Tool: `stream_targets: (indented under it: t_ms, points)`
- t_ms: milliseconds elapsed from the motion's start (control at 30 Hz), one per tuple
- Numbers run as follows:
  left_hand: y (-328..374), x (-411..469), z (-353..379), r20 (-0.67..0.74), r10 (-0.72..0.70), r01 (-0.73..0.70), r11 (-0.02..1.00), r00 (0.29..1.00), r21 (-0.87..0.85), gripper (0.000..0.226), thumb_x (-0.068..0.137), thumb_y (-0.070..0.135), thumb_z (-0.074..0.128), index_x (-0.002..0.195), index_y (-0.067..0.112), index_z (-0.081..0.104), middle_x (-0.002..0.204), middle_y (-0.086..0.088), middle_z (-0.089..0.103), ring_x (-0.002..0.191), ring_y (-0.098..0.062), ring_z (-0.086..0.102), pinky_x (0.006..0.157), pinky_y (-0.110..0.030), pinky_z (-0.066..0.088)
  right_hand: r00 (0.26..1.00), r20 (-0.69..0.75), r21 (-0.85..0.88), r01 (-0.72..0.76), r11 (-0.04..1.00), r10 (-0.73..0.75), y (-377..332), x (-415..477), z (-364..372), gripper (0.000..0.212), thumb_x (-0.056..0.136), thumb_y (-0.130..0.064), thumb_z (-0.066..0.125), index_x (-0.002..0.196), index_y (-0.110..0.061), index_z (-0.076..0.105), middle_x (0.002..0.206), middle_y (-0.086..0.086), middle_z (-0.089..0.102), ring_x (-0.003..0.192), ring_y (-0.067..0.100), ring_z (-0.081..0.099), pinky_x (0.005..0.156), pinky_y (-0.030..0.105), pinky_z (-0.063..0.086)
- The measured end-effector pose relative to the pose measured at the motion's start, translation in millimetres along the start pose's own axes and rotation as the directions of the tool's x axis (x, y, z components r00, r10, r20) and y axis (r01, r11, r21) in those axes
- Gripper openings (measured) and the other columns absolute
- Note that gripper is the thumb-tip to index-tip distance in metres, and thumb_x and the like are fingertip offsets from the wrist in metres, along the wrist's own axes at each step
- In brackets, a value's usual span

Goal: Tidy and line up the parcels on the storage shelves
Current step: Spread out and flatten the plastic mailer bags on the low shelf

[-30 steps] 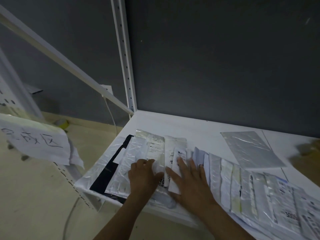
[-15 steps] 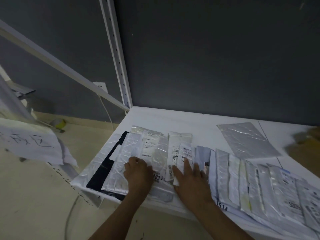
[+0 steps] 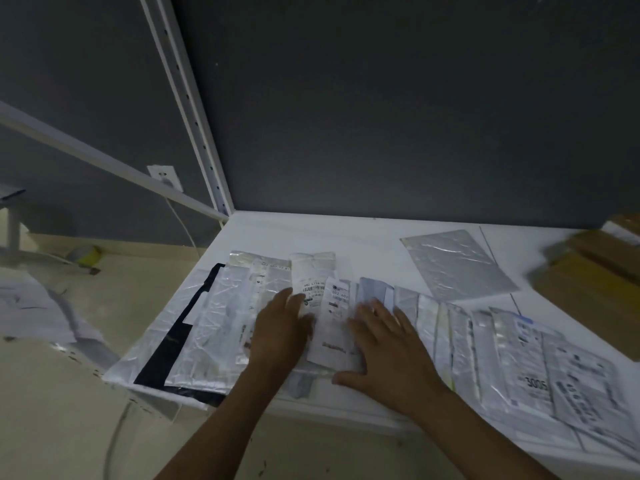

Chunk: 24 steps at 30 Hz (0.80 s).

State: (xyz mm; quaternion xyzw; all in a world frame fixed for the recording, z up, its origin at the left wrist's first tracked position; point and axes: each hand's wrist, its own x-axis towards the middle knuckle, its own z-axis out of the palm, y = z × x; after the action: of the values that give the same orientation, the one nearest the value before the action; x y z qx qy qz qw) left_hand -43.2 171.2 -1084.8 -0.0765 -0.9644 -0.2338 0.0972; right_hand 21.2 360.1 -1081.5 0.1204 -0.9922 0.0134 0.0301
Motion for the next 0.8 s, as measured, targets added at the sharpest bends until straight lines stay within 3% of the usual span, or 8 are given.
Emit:
stream_targets:
  t_ms: [133, 300, 400, 467, 500, 567, 667, 800]
  points:
    - [13, 13, 11, 0.201, -0.199, 0.237, 0.953, 0.959, -0.187, 0.068, 0.084, 0.04, 0.068, 0.143, 0.021, 0.038, 0.121, -0.012, 0.059, 0.103, -0.027, 0.061, 0.09, -0.041, 0.053, 0.996, 0.076, -0.079, -0.03, 0.996, 0.036, 30, -29, 16, 0.099, 0.062, -0.091, 0.033, 0.137, -0.029, 0.05, 0.141, 0.011, 0.053, 0.125, 0.042, 0.051, 0.099, 0.056, 0.023]
    - [22, 14, 21, 0.153, -0.274, 0.306, 0.917, 0.95, -0.258, 0.068, 0.088, 0.042, 0.064, 0.146, 0.021, 0.034, 0.111, -0.011, 0.062, 0.097, -0.026, 0.063, 0.084, -0.039, 0.054, 0.995, 0.077, -0.017, -0.069, 0.998, 0.07, 30, -31, 29, 0.092, 0.059, -0.069, 0.069, 0.139, -0.03, 0.046, 0.139, 0.014, 0.053, 0.121, 0.047, 0.052, 0.092, 0.062, 0.046]
    - [31, 10, 19, 0.106, -0.329, 0.345, 0.87, 0.938, -0.352, 0.048, 0.096, 0.029, 0.056, 0.14, 0.018, 0.044, 0.107, -0.009, 0.065, 0.088, -0.021, 0.064, 0.077, -0.041, 0.058, 0.991, 0.081, 0.03, -0.113, 0.993, 0.11, 27, -23, 28, 0.068, 0.076, -0.061, 0.049, 0.136, -0.028, 0.049, 0.134, 0.015, 0.057, 0.119, 0.049, 0.053, 0.087, 0.064, 0.047]
    - [34, 9, 10, 0.103, -0.338, 0.352, 0.862, 0.935, -0.364, 0.037, 0.096, 0.012, 0.053, 0.133, 0.015, 0.051, 0.105, -0.006, 0.067, 0.076, -0.009, 0.06, 0.067, -0.02, 0.053, 0.988, 0.075, 0.051, -0.138, 0.989, 0.134, 28, -20, 30, 0.059, 0.091, -0.059, 0.026, 0.135, -0.027, 0.049, 0.133, 0.015, 0.058, 0.119, 0.048, 0.054, 0.088, 0.064, 0.046]
    - [32, 8, 5, 0.098, -0.334, 0.347, 0.874, 0.937, -0.339, 0.036, 0.095, 0.004, 0.051, 0.129, 0.014, 0.054, 0.103, -0.004, 0.067, 0.071, -0.003, 0.056, 0.061, -0.012, 0.046, 0.986, 0.073, 0.062, -0.154, 0.986, 0.149, 30, -18, 31, 0.061, 0.096, -0.059, 0.015, 0.136, -0.027, 0.049, 0.134, 0.014, 0.057, 0.12, 0.048, 0.053, 0.088, 0.064, 0.046]
    - [28, 5, -4, 0.082, -0.314, 0.324, 0.901, 0.946, -0.287, 0.034, 0.092, -0.004, 0.049, 0.121, 0.01, 0.061, 0.104, -0.008, 0.068, 0.07, -0.006, 0.057, 0.06, -0.014, 0.043, 0.985, 0.07, 0.058, -0.162, 0.985, 0.158, 34, -16, 35, 0.069, 0.097, -0.058, 0.002, 0.136, -0.027, 0.05, 0.134, 0.013, 0.057, 0.121, 0.046, 0.054, 0.09, 0.063, 0.046]
    - [22, -4, -14, 0.119, -0.32, 0.336, 0.93, 0.94, -0.151, 0.037, 0.091, 0.0, 0.049, 0.126, 0.007, 0.059, 0.115, -0.014, 0.066, 0.094, -0.025, 0.064, 0.081, -0.029, 0.049, 0.99, 0.124, 0.005, -0.07, 0.998, 0.069, 37, -14, 37, 0.068, 0.095, -0.063, 0.005, 0.133, -0.031, 0.052, 0.135, 0.011, 0.058, 0.122, 0.045, 0.053, 0.1, 0.06, 0.04]
    - [23, -10, -10, 0.002, -0.204, 0.192, 0.928, 0.979, 0.319, 0.037, 0.09, 0.012, 0.05, 0.125, 0.017, 0.061, 0.12, -0.013, 0.059, 0.106, -0.031, 0.056, 0.085, -0.038, 0.045, 0.995, 0.101, -0.025, 0.029, 0.999, -0.026, 43, -22, 27, 0.075, 0.088, -0.078, 0.015, 0.134, -0.033, 0.054, 0.142, 0.006, 0.052, 0.13, 0.033, 0.049, 0.104, 0.047, 0.023]
